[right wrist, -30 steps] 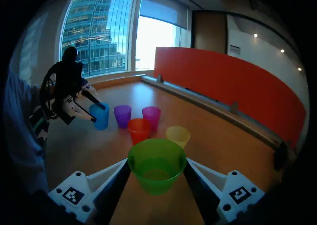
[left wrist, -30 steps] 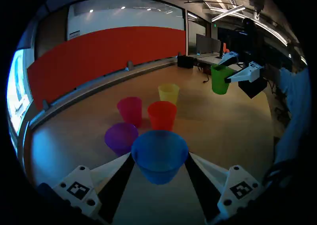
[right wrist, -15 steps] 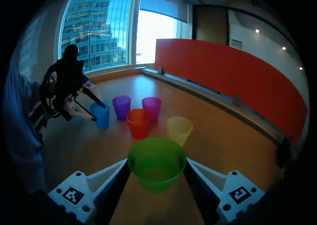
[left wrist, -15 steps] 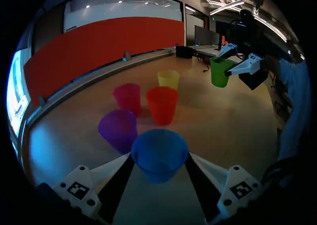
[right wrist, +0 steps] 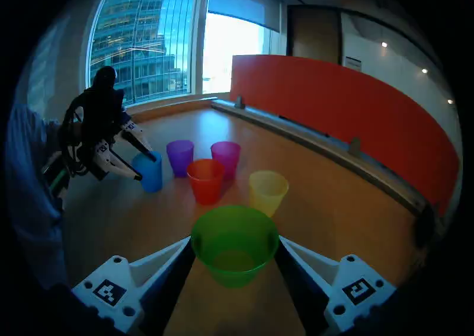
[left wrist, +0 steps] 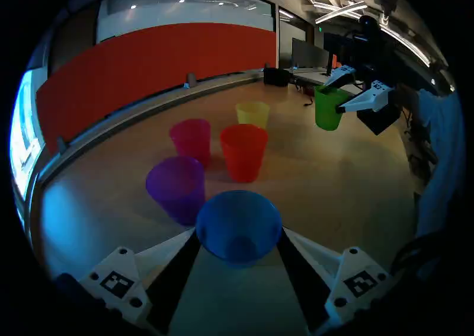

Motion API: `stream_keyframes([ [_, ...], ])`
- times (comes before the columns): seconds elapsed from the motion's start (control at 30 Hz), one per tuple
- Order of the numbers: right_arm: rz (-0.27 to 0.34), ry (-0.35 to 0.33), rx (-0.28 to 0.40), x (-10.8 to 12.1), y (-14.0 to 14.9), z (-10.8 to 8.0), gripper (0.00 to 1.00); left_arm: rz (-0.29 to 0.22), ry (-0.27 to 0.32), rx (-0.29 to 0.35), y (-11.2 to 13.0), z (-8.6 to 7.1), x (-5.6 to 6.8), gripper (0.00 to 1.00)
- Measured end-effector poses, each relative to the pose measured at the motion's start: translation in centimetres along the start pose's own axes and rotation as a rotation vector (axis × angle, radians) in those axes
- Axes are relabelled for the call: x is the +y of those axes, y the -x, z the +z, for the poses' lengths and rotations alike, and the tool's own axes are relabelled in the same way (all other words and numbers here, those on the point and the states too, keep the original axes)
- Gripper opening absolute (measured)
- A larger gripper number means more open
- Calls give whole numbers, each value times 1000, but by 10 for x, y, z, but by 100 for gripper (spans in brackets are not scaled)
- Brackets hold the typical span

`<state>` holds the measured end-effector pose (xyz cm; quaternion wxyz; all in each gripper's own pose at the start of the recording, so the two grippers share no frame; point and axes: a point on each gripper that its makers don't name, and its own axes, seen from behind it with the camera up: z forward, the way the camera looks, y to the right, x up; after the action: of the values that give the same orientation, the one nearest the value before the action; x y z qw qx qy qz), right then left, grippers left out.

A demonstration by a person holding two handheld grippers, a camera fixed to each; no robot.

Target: Pour water

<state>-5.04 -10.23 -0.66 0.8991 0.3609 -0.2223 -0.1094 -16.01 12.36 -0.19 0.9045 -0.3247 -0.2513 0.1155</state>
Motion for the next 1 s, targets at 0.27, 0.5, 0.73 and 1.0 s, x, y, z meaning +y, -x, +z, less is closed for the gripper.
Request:
stream_keyframes([
  [0.27, -4, -4, -7, -4, 4, 2, 91, 21, -14, -30, 10, 2, 0, 91],
  [0.5, -5, -10, -20, -9, 11, 8, 91, 18, -36, -50, 14, -4, -5, 100],
  [0.73, 2, -16, -44, -14, 24, 18, 91, 4, -43, -44, 16, -13, -6, 100],
  [1.0, 12, -27, -65, -20, 35, 31, 91, 8, -61, -31, 19, -25, -6, 100],
])
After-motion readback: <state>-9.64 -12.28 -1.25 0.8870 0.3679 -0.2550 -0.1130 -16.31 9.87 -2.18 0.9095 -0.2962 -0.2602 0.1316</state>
